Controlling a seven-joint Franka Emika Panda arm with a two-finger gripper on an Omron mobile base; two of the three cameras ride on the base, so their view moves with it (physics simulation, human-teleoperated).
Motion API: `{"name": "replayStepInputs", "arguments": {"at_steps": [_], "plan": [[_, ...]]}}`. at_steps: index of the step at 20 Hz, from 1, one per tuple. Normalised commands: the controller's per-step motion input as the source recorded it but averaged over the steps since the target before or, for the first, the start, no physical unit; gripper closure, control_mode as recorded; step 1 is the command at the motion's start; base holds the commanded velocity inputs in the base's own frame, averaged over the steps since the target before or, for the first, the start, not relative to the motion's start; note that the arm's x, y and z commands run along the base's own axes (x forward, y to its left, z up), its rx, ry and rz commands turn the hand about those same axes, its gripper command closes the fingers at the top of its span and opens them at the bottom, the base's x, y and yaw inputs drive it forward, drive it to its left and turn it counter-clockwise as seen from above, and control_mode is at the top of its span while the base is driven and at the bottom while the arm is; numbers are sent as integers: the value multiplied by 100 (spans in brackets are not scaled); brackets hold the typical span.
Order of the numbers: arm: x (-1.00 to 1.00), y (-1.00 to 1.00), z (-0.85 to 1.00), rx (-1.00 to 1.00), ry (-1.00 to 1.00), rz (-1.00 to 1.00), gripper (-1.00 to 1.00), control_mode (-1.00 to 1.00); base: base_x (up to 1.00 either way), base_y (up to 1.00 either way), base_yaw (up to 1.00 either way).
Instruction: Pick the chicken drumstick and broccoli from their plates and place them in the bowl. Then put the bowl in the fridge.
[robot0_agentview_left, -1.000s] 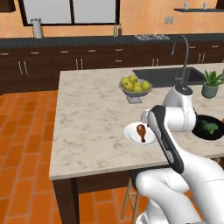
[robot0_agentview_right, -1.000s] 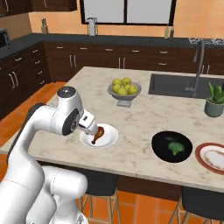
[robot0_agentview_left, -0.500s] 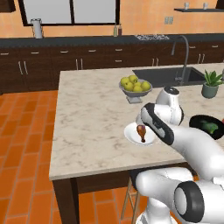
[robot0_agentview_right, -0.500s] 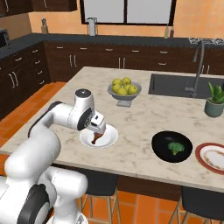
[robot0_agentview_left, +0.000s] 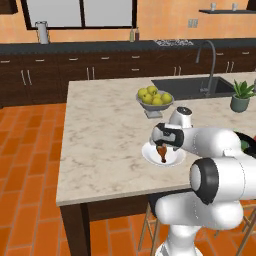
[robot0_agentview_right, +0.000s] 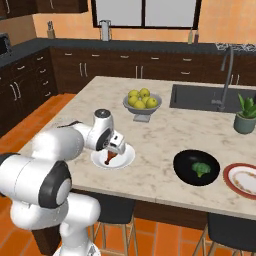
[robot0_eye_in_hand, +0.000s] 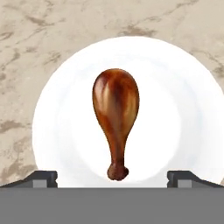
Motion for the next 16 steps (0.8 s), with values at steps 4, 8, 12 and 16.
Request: {"name": "replayStepInputs", "arguments": {"at_steps": [4, 8, 12, 16], "plan": [[47, -13, -43, 0, 0, 0, -100, -100, 0, 0, 0], [17, -2, -38, 0, 0, 0, -100, -100, 0, 0, 0], [24, 0, -39, 0, 0, 0, -100, -100, 0, 0, 0], [31, 0, -38, 0, 0, 0, 100, -100, 0, 0, 0]]}}
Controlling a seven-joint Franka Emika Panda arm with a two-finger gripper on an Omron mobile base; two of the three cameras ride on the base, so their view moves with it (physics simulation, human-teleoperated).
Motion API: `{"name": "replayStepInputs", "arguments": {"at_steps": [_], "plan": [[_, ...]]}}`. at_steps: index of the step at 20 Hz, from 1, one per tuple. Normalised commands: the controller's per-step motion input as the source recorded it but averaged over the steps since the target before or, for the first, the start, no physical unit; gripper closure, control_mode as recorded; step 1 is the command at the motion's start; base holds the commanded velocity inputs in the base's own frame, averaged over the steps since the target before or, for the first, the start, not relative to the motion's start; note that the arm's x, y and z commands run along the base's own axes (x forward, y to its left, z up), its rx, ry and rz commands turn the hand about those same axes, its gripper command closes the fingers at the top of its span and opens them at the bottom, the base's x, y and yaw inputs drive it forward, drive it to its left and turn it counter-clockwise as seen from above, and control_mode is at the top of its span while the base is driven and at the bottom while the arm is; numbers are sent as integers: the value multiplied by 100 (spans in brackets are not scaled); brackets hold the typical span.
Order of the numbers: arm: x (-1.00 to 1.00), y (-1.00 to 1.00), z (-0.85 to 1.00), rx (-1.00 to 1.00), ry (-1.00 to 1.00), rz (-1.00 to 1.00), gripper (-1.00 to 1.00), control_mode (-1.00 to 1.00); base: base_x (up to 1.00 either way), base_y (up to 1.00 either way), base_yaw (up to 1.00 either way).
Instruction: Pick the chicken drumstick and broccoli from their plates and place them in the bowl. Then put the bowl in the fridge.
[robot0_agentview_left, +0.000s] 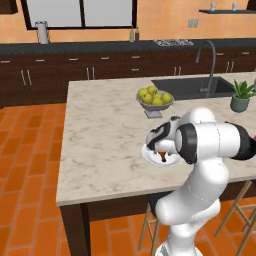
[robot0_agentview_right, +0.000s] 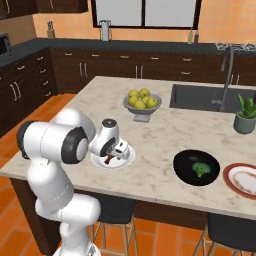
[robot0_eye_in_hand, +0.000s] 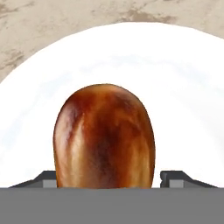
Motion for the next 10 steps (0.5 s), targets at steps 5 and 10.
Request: {"name": "replayStepInputs", "arguments": {"at_steps": [5, 10], "plan": [[0, 0, -5, 0, -3, 0, 100, -100, 0, 0, 0], [-63, -25, 72, 0, 0, -1, 100, -100, 0, 0, 0]]}}
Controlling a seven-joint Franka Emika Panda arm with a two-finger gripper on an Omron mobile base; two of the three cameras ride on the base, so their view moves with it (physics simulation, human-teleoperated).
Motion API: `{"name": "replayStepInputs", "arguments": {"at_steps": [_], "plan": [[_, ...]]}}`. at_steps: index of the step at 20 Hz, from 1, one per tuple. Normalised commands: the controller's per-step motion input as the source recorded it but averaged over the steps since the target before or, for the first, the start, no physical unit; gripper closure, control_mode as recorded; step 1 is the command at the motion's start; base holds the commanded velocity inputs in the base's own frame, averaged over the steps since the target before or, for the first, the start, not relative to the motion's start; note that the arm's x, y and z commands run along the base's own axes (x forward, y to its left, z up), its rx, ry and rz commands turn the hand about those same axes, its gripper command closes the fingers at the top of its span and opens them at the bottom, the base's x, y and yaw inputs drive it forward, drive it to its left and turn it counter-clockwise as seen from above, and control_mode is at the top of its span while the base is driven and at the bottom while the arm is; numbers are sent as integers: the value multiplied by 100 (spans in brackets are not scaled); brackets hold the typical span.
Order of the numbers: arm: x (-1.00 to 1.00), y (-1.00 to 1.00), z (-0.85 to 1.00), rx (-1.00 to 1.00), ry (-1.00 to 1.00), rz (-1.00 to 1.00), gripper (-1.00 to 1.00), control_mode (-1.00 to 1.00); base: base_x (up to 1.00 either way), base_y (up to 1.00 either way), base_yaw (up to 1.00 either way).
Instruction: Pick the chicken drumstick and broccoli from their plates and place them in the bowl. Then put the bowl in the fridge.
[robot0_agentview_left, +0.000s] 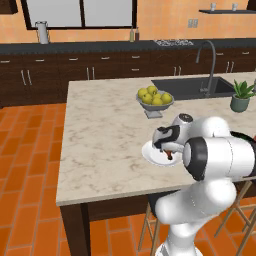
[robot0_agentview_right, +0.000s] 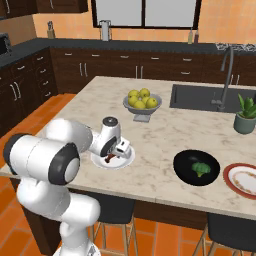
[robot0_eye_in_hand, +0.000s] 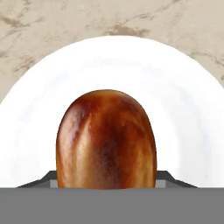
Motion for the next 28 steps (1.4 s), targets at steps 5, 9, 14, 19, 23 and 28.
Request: {"name": "replayStepInputs", "arguments": {"at_steps": [5, 9, 14, 19, 23, 28], "plan": [[-54, -41, 96, 0, -2, -7, 100, -100, 0, 0, 0], [-28, -38, 72, -12, 0, -12, 100, -100, 0, 0, 0], [-21, -71, 51, -16, 0, -8, 100, -100, 0, 0, 0], [-1, -79, 45, -15, 0, -3, 100, -100, 0, 0, 0], [-1, -98, 31, -2, 2, -2, 100, -100, 0, 0, 0], [-4, -99, 0, 4, 1, -2, 100, -100, 0, 0, 0]]}}
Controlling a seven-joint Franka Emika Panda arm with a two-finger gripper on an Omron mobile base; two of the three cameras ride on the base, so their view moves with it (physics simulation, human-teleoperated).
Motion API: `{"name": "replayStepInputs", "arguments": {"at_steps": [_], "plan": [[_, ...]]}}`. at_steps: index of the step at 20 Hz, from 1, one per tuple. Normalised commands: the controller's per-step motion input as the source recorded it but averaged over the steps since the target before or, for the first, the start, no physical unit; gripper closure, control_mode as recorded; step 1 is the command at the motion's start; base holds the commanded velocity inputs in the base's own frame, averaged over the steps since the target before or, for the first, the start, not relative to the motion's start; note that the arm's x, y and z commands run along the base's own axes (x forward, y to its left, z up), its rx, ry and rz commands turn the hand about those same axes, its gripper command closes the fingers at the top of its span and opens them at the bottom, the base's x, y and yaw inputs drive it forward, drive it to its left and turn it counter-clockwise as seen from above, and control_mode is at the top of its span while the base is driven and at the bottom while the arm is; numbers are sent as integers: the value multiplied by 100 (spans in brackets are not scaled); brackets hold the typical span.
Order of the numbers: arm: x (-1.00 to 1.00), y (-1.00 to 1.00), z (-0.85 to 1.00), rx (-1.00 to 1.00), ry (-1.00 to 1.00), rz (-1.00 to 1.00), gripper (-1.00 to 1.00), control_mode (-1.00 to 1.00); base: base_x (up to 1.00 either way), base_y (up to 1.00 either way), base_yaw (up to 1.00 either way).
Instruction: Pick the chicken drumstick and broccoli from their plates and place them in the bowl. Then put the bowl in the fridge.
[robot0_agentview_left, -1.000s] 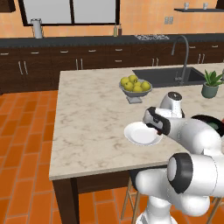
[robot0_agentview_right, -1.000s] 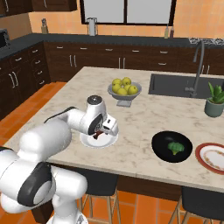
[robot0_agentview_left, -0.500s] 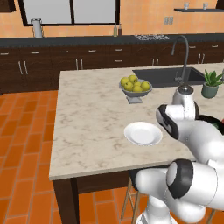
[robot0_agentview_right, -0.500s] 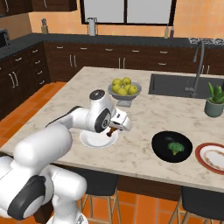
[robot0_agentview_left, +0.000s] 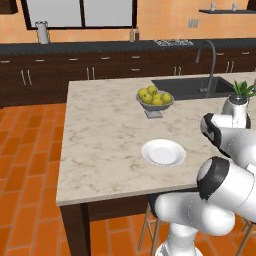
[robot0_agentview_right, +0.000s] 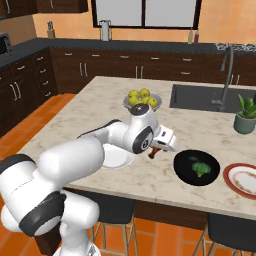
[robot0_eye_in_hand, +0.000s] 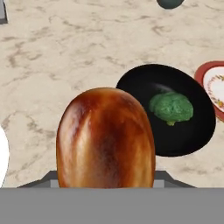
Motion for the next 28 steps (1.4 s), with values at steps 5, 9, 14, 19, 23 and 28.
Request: {"name": "replayStepInputs", "arguments": {"at_steps": [5, 9, 14, 19, 23, 28], "plan": [[0, -62, -1, 11, 0, 0, 100, -100, 0, 0, 0], [8, -42, -30, 6, 0, 0, 100, -100, 0, 0, 0], [17, -26, -40, 0, 3, 0, 100, -100, 0, 0, 0], [16, -14, -56, 0, 1, 2, 100, -100, 0, 0, 0], [14, -23, -50, 0, 1, 1, 100, -100, 0, 0, 0], [32, -11, -40, 0, 1, 0, -100, -100, 0, 0, 0]]}}
